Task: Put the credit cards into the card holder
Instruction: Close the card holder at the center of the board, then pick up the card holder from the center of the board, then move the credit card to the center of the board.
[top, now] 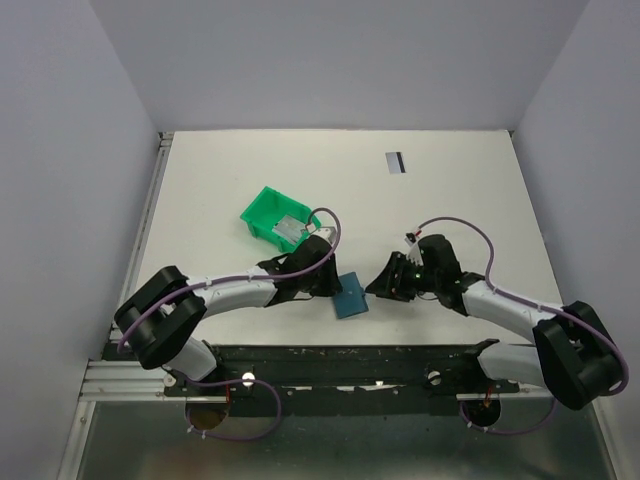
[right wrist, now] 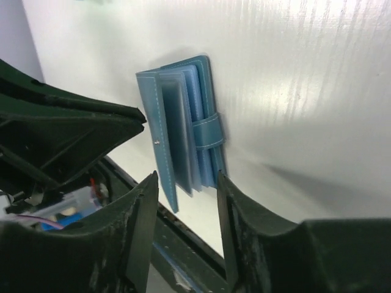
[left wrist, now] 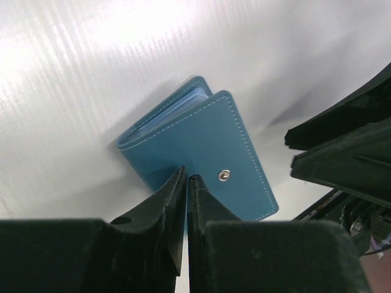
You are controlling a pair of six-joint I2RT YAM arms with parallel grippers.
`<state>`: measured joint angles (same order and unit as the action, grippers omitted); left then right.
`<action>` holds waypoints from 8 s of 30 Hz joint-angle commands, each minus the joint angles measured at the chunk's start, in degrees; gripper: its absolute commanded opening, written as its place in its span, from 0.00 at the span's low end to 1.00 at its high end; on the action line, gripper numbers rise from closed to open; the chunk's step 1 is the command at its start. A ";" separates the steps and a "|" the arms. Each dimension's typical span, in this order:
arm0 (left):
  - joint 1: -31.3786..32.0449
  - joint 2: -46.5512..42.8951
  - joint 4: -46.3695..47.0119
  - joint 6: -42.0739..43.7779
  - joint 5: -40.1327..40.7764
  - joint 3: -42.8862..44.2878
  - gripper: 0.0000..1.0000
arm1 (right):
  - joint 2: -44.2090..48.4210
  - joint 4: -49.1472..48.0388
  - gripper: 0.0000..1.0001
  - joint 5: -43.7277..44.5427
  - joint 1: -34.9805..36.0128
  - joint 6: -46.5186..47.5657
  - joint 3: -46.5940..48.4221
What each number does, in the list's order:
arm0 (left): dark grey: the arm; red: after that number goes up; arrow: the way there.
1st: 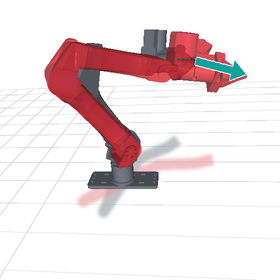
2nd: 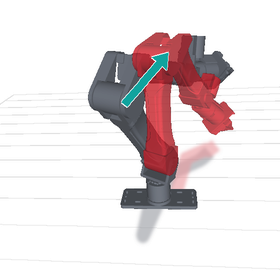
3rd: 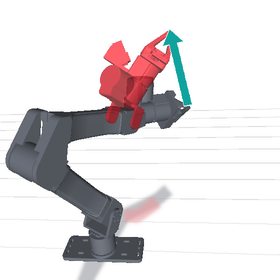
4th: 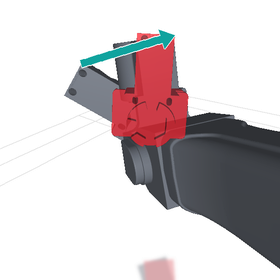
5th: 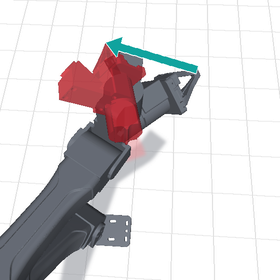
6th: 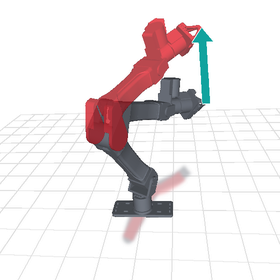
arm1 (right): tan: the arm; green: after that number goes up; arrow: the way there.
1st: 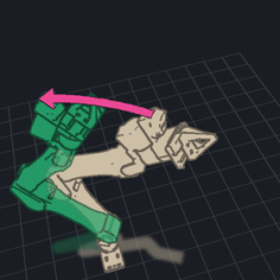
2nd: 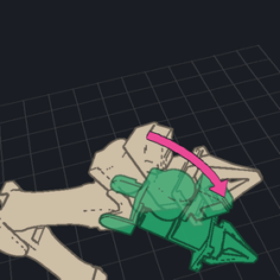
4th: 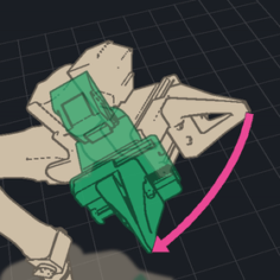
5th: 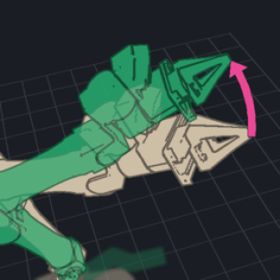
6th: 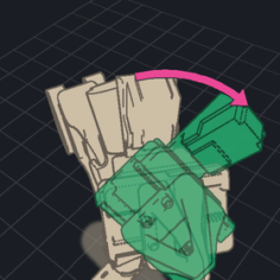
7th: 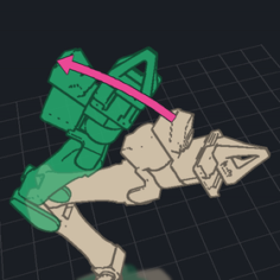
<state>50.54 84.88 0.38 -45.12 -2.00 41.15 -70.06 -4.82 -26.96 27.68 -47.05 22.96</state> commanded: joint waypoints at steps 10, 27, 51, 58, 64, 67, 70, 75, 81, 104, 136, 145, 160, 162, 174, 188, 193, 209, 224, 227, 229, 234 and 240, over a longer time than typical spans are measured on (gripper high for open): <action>-0.18 5.64 1.90 -0.23 -0.90 -5.11 0.20 | -11.05 2.36 0.69 -4.15 -0.35 6.79 6.31; 0.96 13.46 11.39 -4.71 -4.77 -10.56 0.15 | -26.52 -22.15 0.67 -13.73 0.62 -3.39 1.04; -8.09 -14.38 -2.49 1.26 -3.97 -6.95 0.46 | -3.68 -11.96 0.00 -10.72 -0.08 2.13 -0.99; -11.43 -24.49 3.57 1.70 -11.35 -9.68 0.61 | -2.62 -13.90 0.00 -22.77 -0.79 3.19 2.08; -11.78 -24.59 5.50 2.50 -16.97 -9.33 0.71 | -2.01 -17.58 0.00 -30.16 -0.88 2.14 3.67; -11.78 -24.33 9.18 1.36 -19.79 -10.73 0.72 | -2.09 -21.01 0.00 -32.62 -0.88 0.03 3.67; -11.78 -23.89 13.40 -0.22 -22.60 -11.79 0.72 | -2.53 -25.92 0.00 -34.47 -0.88 -2.60 3.23; -11.70 -22.66 18.51 -1.72 -26.47 -12.49 0.64 | -4.20 -33.49 0.00 -36.85 -0.88 -7.09 2.70; -11.61 -21.60 23.26 -4.44 -29.02 -13.29 0.30 | -4.30 -34.91 0.01 -37.29 -0.96 -7.97 3.14; -11.61 -18.70 43.64 -19.56 -29.46 -11.17 0.00 | 4.41 -30.41 0.70 -25.16 -0.88 -6.47 4.55; -29.89 -3.58 24.66 -8.23 -37.37 10.79 0.81 | -14.23 37.17 0.00 -23.54 -11.15 32.19 52.46; -29.37 -4.11 38.45 -14.29 -45.28 7.20 0.82 | -12.38 29.96 0.00 -41.68 -11.25 28.24 46.04; -20.84 -2.62 42.24 -15.43 -45.55 8.16 0.37 | -11.24 28.37 0.00 -44.06 -11.16 26.22 43.40; -20.66 -2.35 43.03 -16.22 -45.46 8.42 0.07 | -10.71 28.20 0.01 -43.36 -11.07 26.04 42.96; -20.66 -3.41 61.72 -30.44 -36.24 2.37 0.00 | -2.62 -19.64 0.57 -29.30 -11.16 -7.23 24.18; -19.52 -2.18 70.02 -36.35 -32.37 -0.01 0.00 | -2.71 -43.26 0.50 -18.13 -8.96 -20.28 18.70; -19.61 -1.30 70.81 -36.53 -32.45 -0.54 0.00 | -3.06 -42.56 0.22 -17.42 -8.61 -20.63 18.79; -29.53 -9.82 36.65 -21.69 -37.99 3.41 0.89 | -21.22 43.87 0.00 9.28 -11.77 26.90 69.80; -35.42 -4.29 33.10 -18.24 -44.31 4.55 0.88 | -61.85 62.13 0.00 26.70 -17.04 40.01 118.36; -36.30 -2.09 35.12 -19.21 -45.81 4.82 0.88 | -67.21 63.00 0.00 26.61 -19.24 40.02 123.62; -36.83 -0.78 35.83 -19.48 -46.60 5.17 0.88 | -70.55 62.92 0.00 26.35 -20.38 40.28 126.36; -37.62 2.83 37.14 -19.74 -48.36 6.22 0.88 | -74.25 59.67 0.00 24.50 -21.97 40.11 126.89; -38.06 7.75 40.74 -21.67 -50.03 7.72 0.86 | -77.51 55.28 0.00 16.78 -25.04 34.31 128.48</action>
<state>13.06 89.80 36.25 -65.19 -48.73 46.59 -145.47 54.83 -4.25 4.16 -8.91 148.16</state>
